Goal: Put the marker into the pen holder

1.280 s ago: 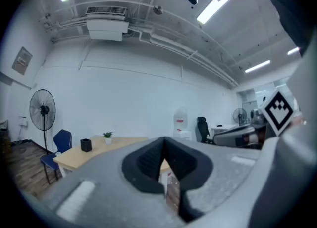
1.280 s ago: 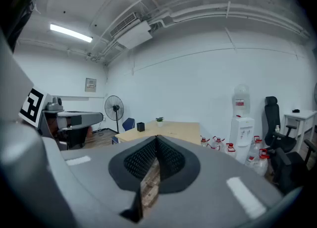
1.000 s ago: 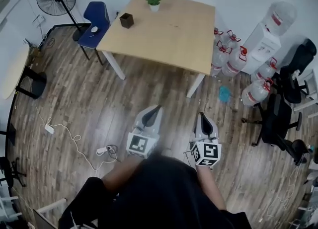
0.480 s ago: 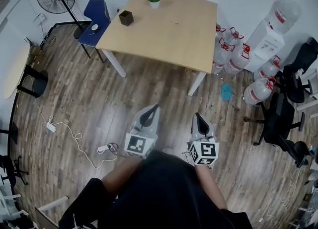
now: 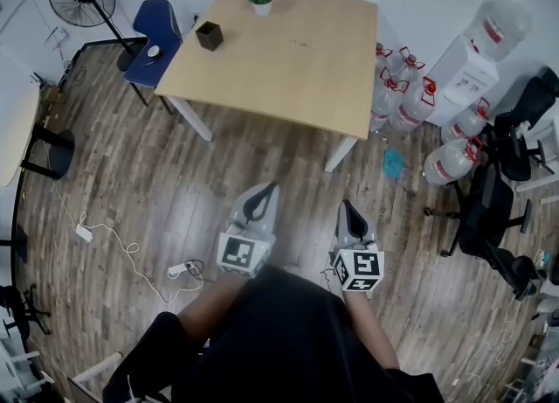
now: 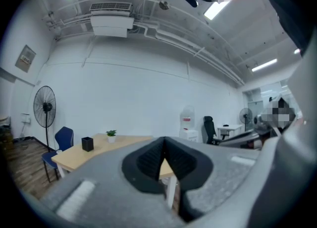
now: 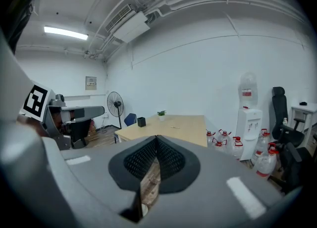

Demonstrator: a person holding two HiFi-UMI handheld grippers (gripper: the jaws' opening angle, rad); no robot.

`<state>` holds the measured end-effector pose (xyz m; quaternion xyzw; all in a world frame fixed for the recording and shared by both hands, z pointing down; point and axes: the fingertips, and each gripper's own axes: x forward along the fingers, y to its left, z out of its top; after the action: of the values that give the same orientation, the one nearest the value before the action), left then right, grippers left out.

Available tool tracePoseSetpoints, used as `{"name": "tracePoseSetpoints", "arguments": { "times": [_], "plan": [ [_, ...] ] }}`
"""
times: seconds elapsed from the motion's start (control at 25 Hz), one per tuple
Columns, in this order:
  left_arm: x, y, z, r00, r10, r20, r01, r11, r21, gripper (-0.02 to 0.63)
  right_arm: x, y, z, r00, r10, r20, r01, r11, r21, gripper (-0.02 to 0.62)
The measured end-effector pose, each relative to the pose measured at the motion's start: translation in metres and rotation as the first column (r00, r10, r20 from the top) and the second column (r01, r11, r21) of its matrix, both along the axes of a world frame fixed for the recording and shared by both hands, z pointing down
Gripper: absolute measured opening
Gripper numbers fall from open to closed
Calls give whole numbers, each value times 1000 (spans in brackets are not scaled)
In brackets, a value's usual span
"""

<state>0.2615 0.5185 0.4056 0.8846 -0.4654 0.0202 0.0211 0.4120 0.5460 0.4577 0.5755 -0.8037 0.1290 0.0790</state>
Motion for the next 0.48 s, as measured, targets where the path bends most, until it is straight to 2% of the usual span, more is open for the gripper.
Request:
{"name": "tracePoseSetpoints", "arguments": {
  "times": [0.12,0.32,0.48],
  "plan": [
    [-6,-35,4,1000,1,5,-2,1000,8,3,-3,-32,7,1000,3,-15,-4,1000,-20,3],
    [-28,-105,10,999,-13,-29,12,1000,-28,2,-24,-99,13,999,2,-38,-4,999,-51,3],
    [-48,-162,0,999,15,-34,-16,1000,-24,3,-47,-159,4,999,10,-46,-13,998,-60,3]
  ]
}}
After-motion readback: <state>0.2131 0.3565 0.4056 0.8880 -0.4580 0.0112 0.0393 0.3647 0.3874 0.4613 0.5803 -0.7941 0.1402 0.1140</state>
